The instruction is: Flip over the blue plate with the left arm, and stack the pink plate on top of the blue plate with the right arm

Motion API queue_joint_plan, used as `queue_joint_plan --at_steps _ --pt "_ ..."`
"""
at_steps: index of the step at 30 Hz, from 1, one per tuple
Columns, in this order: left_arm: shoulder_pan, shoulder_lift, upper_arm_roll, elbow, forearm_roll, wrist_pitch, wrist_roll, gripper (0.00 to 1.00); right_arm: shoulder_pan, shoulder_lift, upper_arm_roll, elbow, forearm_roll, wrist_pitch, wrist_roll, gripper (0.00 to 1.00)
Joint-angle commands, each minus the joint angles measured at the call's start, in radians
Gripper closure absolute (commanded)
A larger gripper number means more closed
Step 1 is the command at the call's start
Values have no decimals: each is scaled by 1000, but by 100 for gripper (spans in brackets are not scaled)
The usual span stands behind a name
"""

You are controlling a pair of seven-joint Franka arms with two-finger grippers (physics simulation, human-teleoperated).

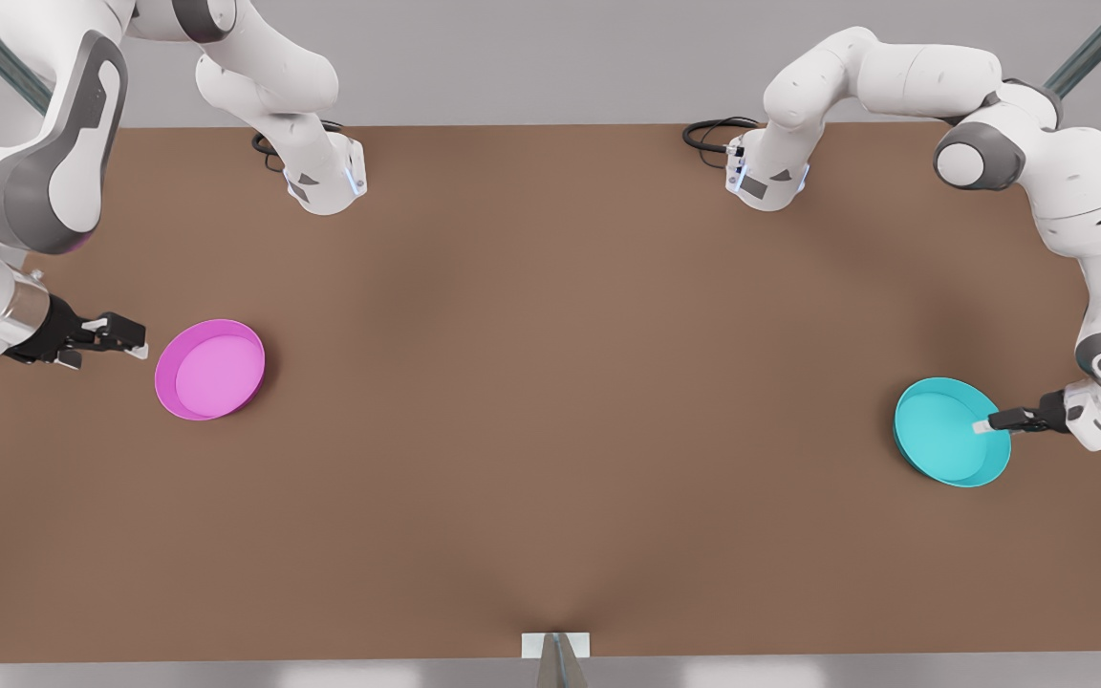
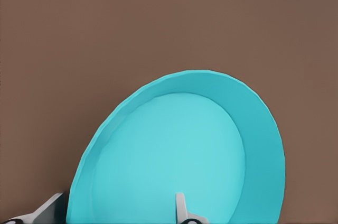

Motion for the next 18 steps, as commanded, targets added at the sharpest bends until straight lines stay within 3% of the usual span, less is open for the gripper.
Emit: queue_joint_plan --at_steps 1,6,11,18 --pt "0 4 0 0 -1 0 0 0 0 0 0 0 0 0 0 0" --pt "0 18 0 0 4 0 1 3 1 1 0 -2 0 2 0 0" --pt "0 17 0 0 10 0 1 34 0 1 0 -3 0 2 -2 0" --pt "0 17 0 2 13 0 6 38 1 1 0 -3 0 0 -3 0"
